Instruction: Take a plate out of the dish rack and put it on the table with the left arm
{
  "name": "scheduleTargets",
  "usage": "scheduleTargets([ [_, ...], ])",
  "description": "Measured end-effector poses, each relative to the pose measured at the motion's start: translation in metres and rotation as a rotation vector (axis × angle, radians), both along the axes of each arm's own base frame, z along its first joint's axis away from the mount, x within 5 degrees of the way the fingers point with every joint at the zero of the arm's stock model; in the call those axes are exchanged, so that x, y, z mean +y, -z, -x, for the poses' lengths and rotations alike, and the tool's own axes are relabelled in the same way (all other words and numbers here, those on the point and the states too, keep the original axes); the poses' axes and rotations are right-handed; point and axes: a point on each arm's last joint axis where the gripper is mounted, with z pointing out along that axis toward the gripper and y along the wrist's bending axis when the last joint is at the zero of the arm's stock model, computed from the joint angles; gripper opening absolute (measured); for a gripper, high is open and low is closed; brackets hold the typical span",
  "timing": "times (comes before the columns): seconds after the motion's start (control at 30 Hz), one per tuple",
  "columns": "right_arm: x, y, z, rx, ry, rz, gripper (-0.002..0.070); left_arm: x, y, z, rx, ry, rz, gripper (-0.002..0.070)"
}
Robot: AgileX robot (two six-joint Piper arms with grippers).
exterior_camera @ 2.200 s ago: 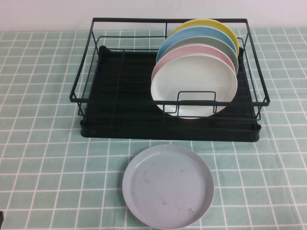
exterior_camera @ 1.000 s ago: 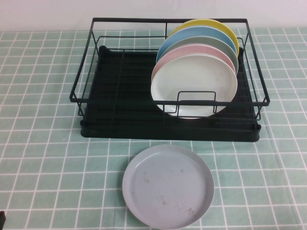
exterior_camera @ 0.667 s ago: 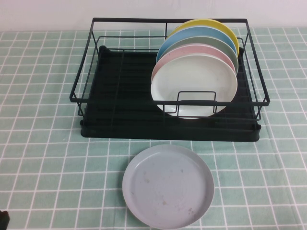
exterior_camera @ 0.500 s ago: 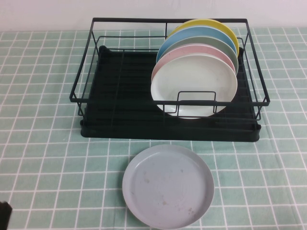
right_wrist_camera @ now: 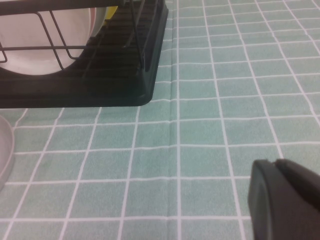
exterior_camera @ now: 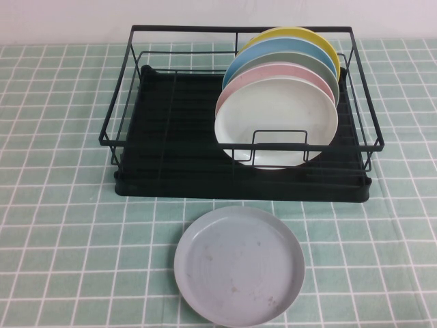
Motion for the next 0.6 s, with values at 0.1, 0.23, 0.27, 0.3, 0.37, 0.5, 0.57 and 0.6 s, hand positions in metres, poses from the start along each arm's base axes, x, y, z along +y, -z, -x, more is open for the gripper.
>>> scheduleTargets([
  [0.1,0.000,0.000,0.000,0.000,0.000,0.000,-0.0018,0.002,-0.001,0.000,-0.015,-0.007,0.056,-0.0004],
  [0.23,0.000,0.000,0.000,0.000,0.000,0.000,-0.0018,-0.005,0.002,0.000,0.050,0.062,0.061,-0.0004],
  [0.27,0.000,0.000,0.000,0.000,0.000,0.000,-0.0018,-0.008,0.001,0.000,0.078,0.090,0.044,-0.0004],
  [0.3,0.000,0.000,0.000,0.000,0.000,0.000,-0.0018,-0.011,-0.004,-0.001,0.112,0.123,0.010,-0.0004],
  [0.37,0.000,0.000,0.000,0.000,0.000,0.000,-0.0018,-0.018,-0.019,-0.004,0.188,0.185,-0.079,-0.0004],
  [0.5,0.000,0.000,0.000,0.000,0.000,0.000,-0.0018,-0.030,-0.058,-0.021,0.337,0.317,-0.336,-0.0004],
  [0.57,0.000,0.000,0.000,0.000,0.000,0.000,-0.0018,-0.036,-0.077,-0.033,0.386,0.394,-0.480,-0.0004],
  [0.6,0.000,0.000,0.000,0.000,0.000,0.000,-0.0018,-0.040,-0.087,-0.040,0.401,0.437,-0.557,-0.0004],
])
